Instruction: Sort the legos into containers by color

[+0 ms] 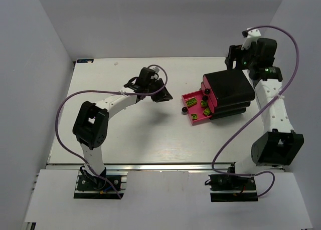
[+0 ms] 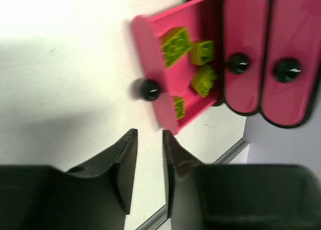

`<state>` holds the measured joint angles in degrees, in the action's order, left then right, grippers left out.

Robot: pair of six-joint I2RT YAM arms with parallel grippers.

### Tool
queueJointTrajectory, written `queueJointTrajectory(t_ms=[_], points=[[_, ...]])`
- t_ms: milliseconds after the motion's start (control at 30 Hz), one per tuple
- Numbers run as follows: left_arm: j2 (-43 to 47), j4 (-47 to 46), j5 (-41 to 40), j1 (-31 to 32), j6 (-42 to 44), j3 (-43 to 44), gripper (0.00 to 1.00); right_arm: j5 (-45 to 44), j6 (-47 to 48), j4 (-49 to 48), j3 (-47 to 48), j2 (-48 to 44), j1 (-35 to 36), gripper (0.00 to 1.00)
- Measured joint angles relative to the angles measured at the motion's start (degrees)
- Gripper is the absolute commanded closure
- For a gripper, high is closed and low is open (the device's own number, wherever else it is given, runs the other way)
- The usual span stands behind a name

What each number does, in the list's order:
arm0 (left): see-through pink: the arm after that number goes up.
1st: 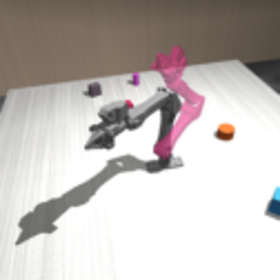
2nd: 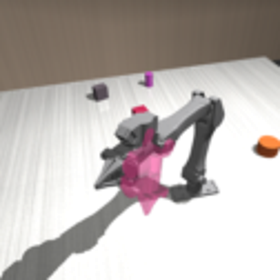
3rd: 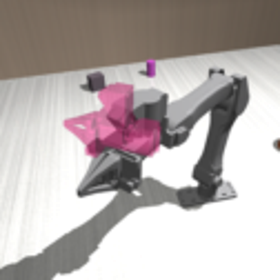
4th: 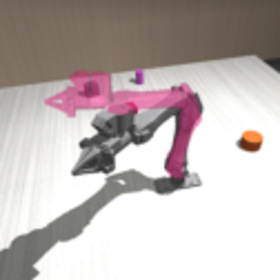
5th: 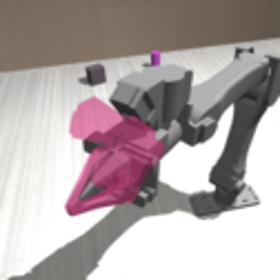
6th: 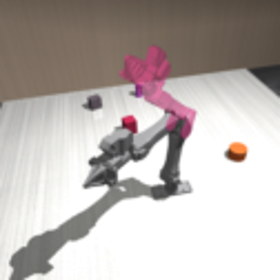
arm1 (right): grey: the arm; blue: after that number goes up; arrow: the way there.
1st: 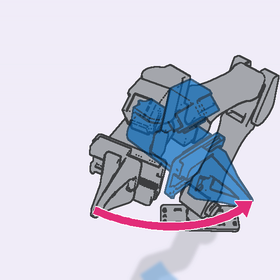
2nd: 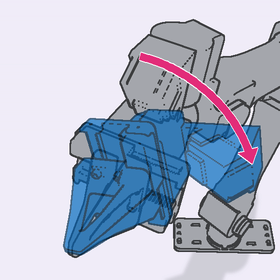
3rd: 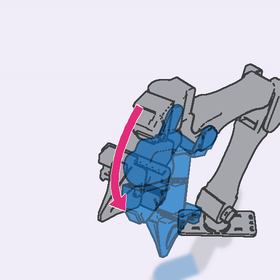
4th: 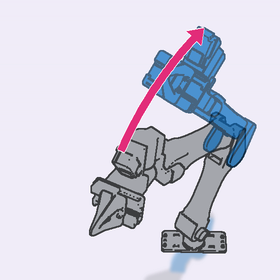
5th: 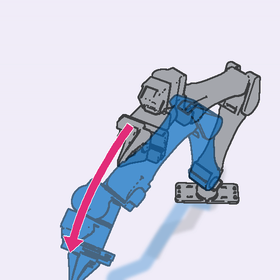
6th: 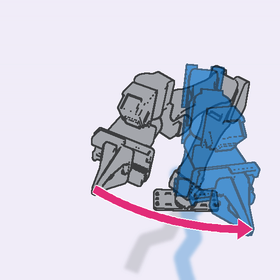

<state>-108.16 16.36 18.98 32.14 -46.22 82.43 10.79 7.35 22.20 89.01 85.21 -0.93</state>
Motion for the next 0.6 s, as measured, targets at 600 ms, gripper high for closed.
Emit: queueJointTrajectory(t_ms=[600], points=[[-18.95,-3.13,6.88,0.42,-2.16,6.38,0.49,13.51,6.73,20.46,19.98,23.61,-15.17,0.24]])
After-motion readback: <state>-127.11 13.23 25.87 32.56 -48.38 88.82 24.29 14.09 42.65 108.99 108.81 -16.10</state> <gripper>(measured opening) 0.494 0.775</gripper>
